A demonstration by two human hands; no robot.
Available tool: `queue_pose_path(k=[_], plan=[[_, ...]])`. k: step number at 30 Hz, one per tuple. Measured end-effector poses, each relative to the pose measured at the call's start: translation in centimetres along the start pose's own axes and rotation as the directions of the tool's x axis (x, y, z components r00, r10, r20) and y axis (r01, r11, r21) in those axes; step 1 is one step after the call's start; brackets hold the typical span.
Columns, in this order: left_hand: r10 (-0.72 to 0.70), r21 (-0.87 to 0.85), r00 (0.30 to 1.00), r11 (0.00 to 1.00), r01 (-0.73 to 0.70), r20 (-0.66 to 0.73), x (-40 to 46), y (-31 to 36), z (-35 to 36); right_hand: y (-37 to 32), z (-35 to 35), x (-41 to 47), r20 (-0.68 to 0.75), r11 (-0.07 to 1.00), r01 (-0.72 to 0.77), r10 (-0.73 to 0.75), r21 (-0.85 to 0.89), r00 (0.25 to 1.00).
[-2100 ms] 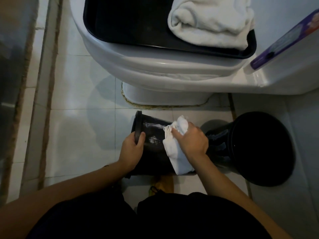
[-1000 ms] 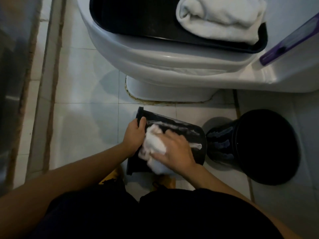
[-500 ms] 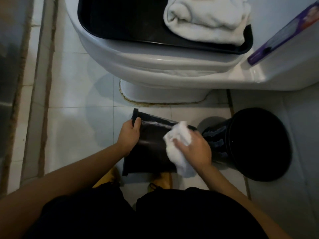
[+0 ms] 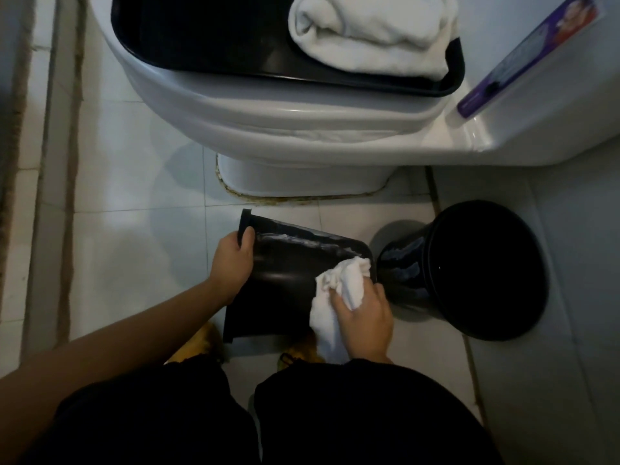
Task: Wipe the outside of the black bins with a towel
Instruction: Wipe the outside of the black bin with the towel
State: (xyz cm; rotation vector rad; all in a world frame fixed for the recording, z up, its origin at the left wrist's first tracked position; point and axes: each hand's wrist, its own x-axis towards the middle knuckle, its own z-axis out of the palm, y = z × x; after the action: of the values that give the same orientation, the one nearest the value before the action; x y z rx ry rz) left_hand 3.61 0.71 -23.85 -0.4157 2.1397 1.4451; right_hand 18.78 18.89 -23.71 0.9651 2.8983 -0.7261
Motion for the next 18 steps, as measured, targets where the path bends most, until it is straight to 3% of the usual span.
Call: queue_pose_path(k=[2,4,6,7,8,9,12,14,18], plan=[[0.003,0.01,1.0,1.0,-0.003,-0.005,-0.1,0.0,-0.1,0.5,-0.2,0.0,0.138,0.976,0.219,-0.216,-0.011,0.967],[0.012,0.023,1.0,1.0,-0.013,0.009,-0.1,0.2,0.0,2.4,-0.7,0.9,0.157,0.963,0.259,-0.245,-0.078,0.957],[0.016,0.027,1.0,0.999,-0.016,0.013,-0.1,0.4,0.0,3.4,-1.5,1.8,0.038,0.997,-0.03,0.033,-0.074,0.999],[0.012,0.033,1.0,0.999,-0.012,0.01,0.0,0.4,0.1,3.1,-1.6,1.8,0.014,0.983,-0.178,0.179,-0.032,0.984],[0.009,0.033,1.0,0.999,-0.009,0.002,0.0,0.3,0.0,2.5,-1.6,1.9,0.014,0.974,-0.223,0.224,-0.023,0.975],[0.008,0.034,1.0,0.999,-0.008,0.0,0.0,0.2,0.0,2.0,-1.4,1.8,0.019,0.982,-0.179,0.181,-0.052,0.983],[0.012,0.029,1.0,0.999,-0.013,0.02,0.0,-0.2,0.0,1.8,-1.3,1.3,0.132,0.98,0.169,-0.154,-0.109,0.979],[0.017,0.028,1.0,0.999,-0.018,0.017,0.0,-0.2,0.0,2.8,-1.5,2.0,0.199,0.963,0.258,-0.238,-0.081,0.951],[0.008,0.029,1.0,1.0,-0.008,0.002,0.1,0.4,0.1,2.1,-1.5,2.1,0.037,0.994,-0.105,0.107,-0.038,0.994]])
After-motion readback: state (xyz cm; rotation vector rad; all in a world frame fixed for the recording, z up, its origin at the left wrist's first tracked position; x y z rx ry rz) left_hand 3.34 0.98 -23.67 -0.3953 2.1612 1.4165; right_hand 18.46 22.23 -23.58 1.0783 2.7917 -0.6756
